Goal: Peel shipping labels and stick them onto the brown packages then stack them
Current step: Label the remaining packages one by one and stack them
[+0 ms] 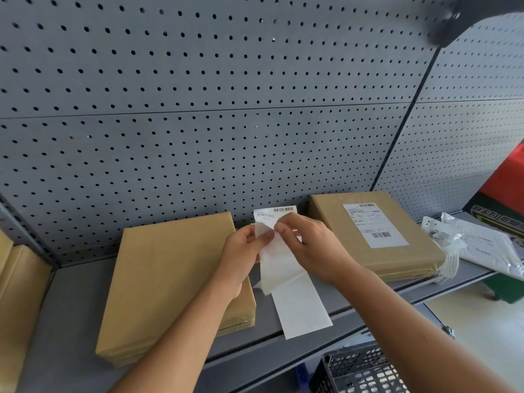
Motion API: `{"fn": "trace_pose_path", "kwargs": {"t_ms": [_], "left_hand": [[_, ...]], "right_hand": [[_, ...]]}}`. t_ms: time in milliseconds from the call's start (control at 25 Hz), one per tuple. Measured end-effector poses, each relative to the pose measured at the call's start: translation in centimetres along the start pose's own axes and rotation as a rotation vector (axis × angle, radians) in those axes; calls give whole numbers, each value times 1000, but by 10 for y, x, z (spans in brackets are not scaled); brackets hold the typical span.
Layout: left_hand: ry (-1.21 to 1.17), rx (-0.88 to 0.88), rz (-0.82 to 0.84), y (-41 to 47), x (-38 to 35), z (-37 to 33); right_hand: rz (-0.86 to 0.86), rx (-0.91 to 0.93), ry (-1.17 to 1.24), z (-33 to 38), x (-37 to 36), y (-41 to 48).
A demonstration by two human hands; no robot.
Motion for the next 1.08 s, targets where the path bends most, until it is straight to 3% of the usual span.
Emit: {"fn": "trace_pose_path", "kwargs": {"t_ms": [440, 720, 920, 1080], "left_hand": [[43, -23, -2, -1, 0, 2], [213, -55, 53, -4, -1, 3], [102, 12, 115, 4, -9, -4], [127, -70, 67, 19, -12, -19]], "right_hand": [[-192, -59, -91, -16, 21, 5], [-351, -96, -38, -4, 74, 29], [-326, 12, -55, 15, 76, 27], [-285, 85, -36, 20, 66, 20]]}}
Point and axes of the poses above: each hand's wrist, its own y-axis towards the middle knuckle, its own x-axis out of the back of the hand, z = x × y, the point moved 8 cm from there along y, towards the middle knuckle, and after that the axes turned 15 degrees about -x, right-handed, at the moved point
